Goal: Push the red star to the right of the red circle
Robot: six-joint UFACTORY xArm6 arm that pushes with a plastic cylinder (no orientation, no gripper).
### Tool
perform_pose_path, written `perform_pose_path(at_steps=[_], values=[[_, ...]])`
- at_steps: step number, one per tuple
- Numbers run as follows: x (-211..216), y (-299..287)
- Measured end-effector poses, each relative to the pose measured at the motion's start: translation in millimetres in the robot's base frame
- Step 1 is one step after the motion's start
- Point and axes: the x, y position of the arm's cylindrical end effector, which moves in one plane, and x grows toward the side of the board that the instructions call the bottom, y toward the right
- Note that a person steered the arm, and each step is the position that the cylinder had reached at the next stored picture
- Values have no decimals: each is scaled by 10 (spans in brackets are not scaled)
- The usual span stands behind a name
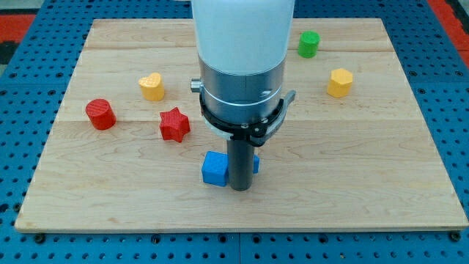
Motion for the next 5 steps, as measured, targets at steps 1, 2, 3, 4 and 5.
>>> perform_pose_path(at_steps=[1,2,3,4,5], values=[[0,1023],[-3,1335],[-48,1335],[-508,1257],[-829,1201]])
